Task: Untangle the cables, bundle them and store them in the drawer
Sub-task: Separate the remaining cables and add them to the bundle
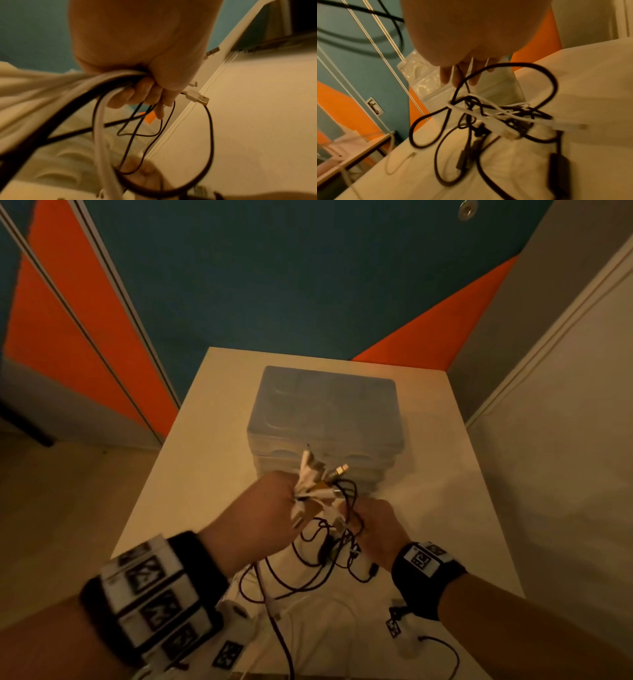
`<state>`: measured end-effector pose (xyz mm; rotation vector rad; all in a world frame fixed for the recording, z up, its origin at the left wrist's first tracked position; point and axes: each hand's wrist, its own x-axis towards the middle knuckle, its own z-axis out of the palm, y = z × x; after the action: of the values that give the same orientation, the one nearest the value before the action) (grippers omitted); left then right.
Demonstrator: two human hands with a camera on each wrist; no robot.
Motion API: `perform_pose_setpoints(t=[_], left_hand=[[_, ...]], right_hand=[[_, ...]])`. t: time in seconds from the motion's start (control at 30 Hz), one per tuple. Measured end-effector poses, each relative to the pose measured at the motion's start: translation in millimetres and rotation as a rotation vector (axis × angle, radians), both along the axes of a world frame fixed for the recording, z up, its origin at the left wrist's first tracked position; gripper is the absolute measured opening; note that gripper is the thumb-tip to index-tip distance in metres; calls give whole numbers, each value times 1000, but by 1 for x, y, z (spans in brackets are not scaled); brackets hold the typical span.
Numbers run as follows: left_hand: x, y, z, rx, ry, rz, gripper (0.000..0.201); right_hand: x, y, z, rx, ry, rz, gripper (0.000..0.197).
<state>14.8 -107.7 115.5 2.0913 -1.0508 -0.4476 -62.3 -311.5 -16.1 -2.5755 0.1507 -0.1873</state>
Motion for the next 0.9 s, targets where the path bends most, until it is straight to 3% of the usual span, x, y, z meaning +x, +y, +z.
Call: perform_pose_setpoints(t=[0.1,0.17,0.23,0.3,0.43,0.5,0.6,0.67,0.7,0.77,0.83,0.9], left_hand=[[1,-13,-34,166,3,44,17],[-4,-23,-45,215,-26,56,11],[-10,-31,-51,254,-48,69,12],[-13,-35,-56,300,-23,91,14],[-22,-38,-57,372,22,48,18],[-24,-39,-57,376,40,11,21],[-21,-35,-48,338,75,3,11],[-17,-29,-34,221,105,0,14],[-15,-28,-24,153,132,15,24],[-12,-22,-7,87,264,80,40],[-8,-21,-2,116,332,94,40],[-7,-20,-7,186,256,48,44]], right_hand=[[2,7,7,269,102,-43,19],[7,14,12,755,195,-224,27],[10,18,20,1108,167,-359,20],[11,22,35,1249,122,-380,26],[9,25,34,1301,68,-436,44],[6,22,37,1285,126,-383,38],[2,19,35,1007,179,-368,30],[2,17,22,655,181,-275,33],[1,16,18,459,198,-203,31],[-1,12,6,165,153,-121,12],[-4,10,5,83,111,-100,10],[-3,11,-2,38,90,-76,14]])
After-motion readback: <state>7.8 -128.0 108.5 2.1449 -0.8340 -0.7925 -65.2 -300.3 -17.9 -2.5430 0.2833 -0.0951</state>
